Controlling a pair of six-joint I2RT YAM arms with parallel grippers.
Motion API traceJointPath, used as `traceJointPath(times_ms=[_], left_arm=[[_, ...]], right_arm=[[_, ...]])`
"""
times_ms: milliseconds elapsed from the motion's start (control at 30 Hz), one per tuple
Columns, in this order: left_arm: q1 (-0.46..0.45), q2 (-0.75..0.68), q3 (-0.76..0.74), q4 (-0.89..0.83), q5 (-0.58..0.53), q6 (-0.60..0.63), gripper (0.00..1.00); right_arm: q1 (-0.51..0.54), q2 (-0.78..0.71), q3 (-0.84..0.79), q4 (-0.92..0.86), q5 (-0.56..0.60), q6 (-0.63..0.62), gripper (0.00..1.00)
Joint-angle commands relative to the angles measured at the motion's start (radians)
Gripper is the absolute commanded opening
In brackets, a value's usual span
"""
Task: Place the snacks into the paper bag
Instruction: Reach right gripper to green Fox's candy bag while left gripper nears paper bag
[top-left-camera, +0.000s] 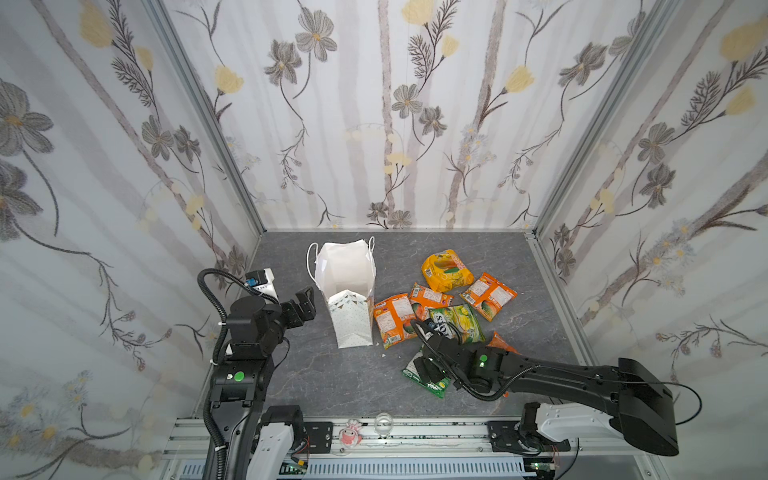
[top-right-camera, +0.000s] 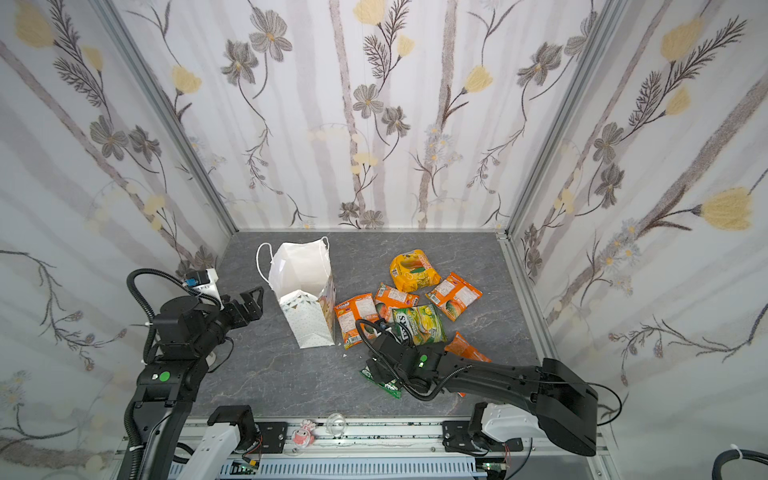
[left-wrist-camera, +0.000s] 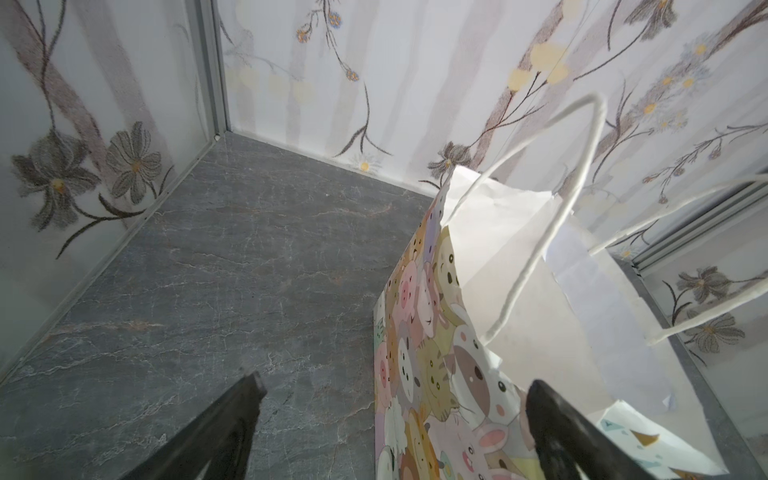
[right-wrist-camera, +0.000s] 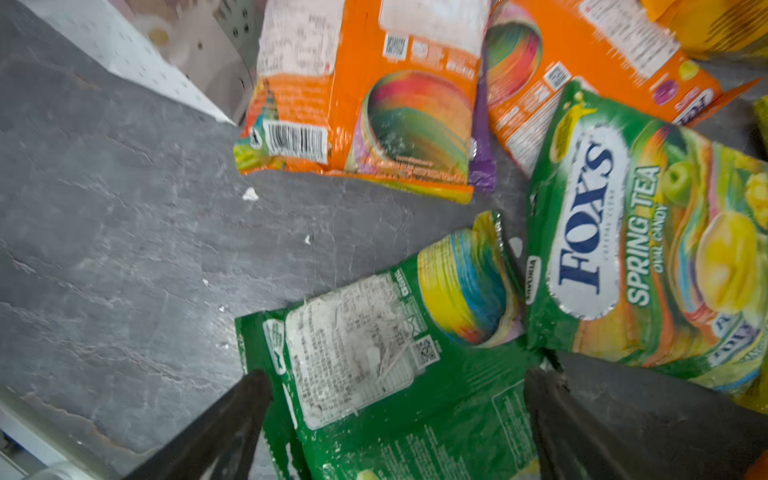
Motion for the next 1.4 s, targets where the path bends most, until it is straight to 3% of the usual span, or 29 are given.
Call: traceJointPath(times_ms=[0,233,567,800,1167,1367], left_arm=[[0.001,0.018,0.008,0.028,0.023,0.024,1.0],[0.001,-0.012,-0.026,0.06,0.067,0.018,1.0],[0.001,0.053,0.058,0.083,0.063,0.036,1.0],[0.001,0.005,-0.026,0.129,0.042,0.024,1.0],[0.001,0.051,0.003,0.175,0.142,0.021,1.0],[0.0,0.064,0.005,0.207,0.107,0.015,1.0]], right_arm=[[0.04,0.044,0.017,-0.07,0.024,0.08,0.95],[0.13,0.047,-0.032,-0.023,0.019,0.135,0.91],[0.185,0.151,-0.002,-0.155,0.064,0.24,0.85],[0.242,0.145,0.079,-0.258,0.127,0.3,0.83],[0.278,0.11,0.058,-0.28,0.113,0.382,0.72],[0.31,0.146,0.067,-0.28,0.124,0.406,0.68]])
